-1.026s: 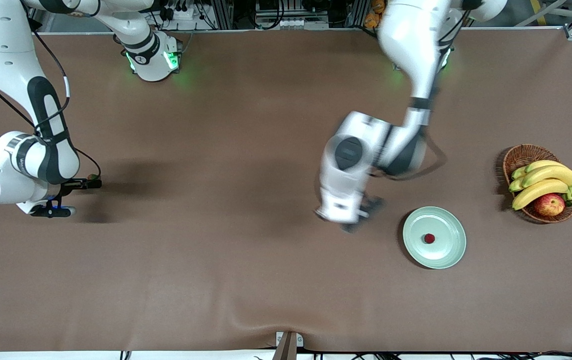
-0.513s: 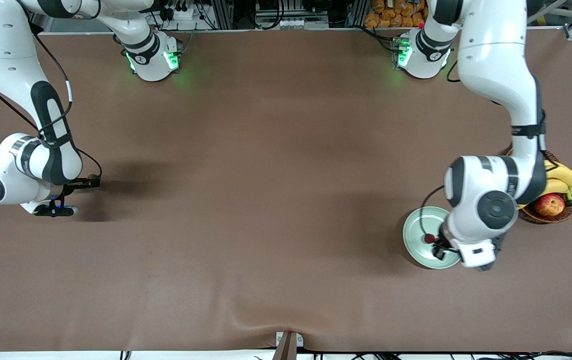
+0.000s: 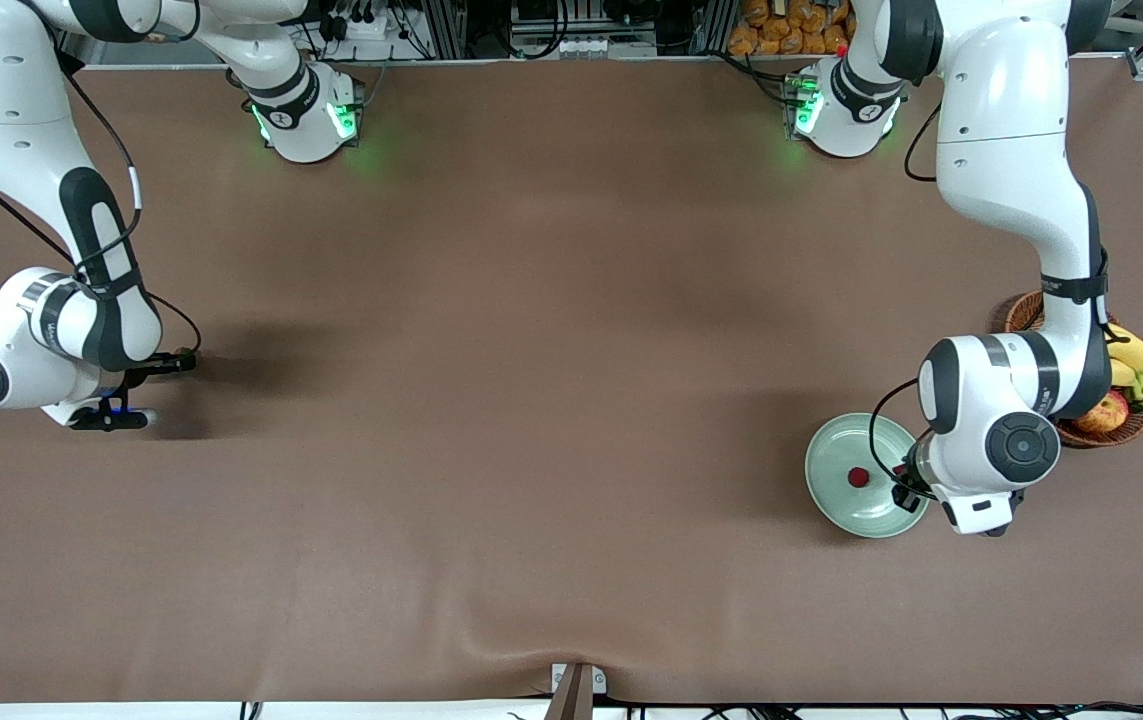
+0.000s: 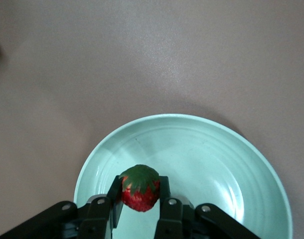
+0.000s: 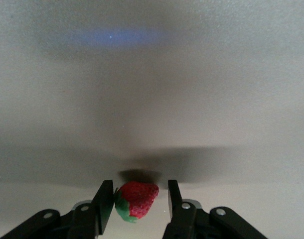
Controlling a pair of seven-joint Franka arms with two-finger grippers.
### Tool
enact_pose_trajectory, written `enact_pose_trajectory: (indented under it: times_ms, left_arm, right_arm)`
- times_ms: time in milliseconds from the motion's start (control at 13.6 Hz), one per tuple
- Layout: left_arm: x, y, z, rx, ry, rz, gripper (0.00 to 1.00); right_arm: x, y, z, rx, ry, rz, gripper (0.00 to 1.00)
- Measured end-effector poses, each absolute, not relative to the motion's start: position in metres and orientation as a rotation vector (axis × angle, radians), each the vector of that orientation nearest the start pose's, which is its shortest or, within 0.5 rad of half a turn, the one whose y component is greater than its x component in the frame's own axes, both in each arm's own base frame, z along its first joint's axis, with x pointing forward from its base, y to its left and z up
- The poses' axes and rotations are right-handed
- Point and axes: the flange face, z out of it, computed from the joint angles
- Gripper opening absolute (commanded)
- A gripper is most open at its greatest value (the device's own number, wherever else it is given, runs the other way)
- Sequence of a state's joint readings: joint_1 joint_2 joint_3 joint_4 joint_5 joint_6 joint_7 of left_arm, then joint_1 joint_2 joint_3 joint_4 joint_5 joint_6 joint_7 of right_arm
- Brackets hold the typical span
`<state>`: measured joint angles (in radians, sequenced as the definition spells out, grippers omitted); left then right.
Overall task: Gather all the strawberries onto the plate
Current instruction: 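Place the second strawberry on the plate while the right gripper grasps the third, then carry the third strawberry to mid-table with the right gripper and release it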
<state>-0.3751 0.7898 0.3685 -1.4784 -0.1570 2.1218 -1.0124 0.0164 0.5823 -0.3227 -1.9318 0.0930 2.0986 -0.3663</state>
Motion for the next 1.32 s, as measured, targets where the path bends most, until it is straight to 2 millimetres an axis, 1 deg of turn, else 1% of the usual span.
enact_pose_trajectory:
  times_ms: [147, 293, 366, 440, 513, 586, 659, 806, 879, 953, 1026, 1099, 1172, 1246, 1319]
  left_arm:
    - [0.704, -0.051, 0.217, -2.631, -1.423, 0.047, 0.0]
    - [0.703, -0.044, 0.213, -2.648, -1.426, 0.078, 0.0]
    - [0.703, -0.041, 0.211, -2.657, -1.425, 0.091, 0.0]
    - [0.703, -0.04, 0.21, -2.661, -1.426, 0.098, 0.0]
    - [0.703, -0.039, 0.209, -2.663, -1.426, 0.101, 0.15]
    - [0.703, -0.039, 0.209, -2.671, -1.414, 0.103, 0.85]
    - [0.703, -0.04, 0.209, -2.689, -1.382, 0.107, 1.0]
    - [0.704, -0.041, 0.21, -2.727, -1.317, 0.108, 1.0]
    - [0.705, -0.041, 0.212, -2.738, -1.303, 0.101, 1.0]
    - [0.707, -0.041, 0.216, -2.746, -1.298, 0.091, 1.0]
    - [0.709, -0.042, 0.222, -2.755, -1.295, 0.077, 1.0]
    - [0.711, -0.043, 0.23, -2.764, -1.296, 0.061, 1.0]
    - [0.713, -0.043, 0.241, -2.774, -1.3, 0.042, 1.0]
    - [0.715, -0.043, 0.253, -2.783, -1.306, 0.02, 1.0]
    - [0.717, -0.042, 0.267, -2.794, -1.314, -0.003, 1.0]
  right_arm:
    - [0.551, -0.169, 0.171, -3.059, -0.021, 0.619, 0.37]
    - [0.551, -0.168, 0.17, -3.058, -0.024, 0.621, 0.22]
    - [0.552, -0.168, 0.172, -3.059, -0.028, 0.617, 0.16]
    - [0.552, -0.167, 0.172, -3.059, -0.035, 0.615, 0.16]
    - [0.554, -0.166, 0.173, -3.061, -0.043, 0.607, 0.15]
    - [0.559, -0.166, 0.176, -3.069, -0.052, 0.584, 0.13]
    - [0.567, -0.164, 0.183, -3.078, -0.064, 0.554, 0.13]
    - [0.59, -0.152, 0.206, -3.082, -0.103, 0.509, 0.12]
    - [0.603, -0.142, 0.222, -3.078, -0.122, 0.491, 0.1]
    - [0.618, -0.128, 0.241, -3.08, -0.124, 0.459, 0.1]
    - [0.633, -0.109, 0.261, -3.084, -0.118, 0.419, 0.1]
    - [0.644, -0.087, 0.279, -3.088, -0.117, 0.386, 0.1]
    - [0.652, -0.058, 0.293, -3.093, -0.107, 0.36, 0.1]
    - [0.657, -0.026, 0.303, -3.101, -0.089, 0.344, 0.1]
    - [0.658, 0.011, 0.309, -3.111, -0.077, 0.339, 0.1]
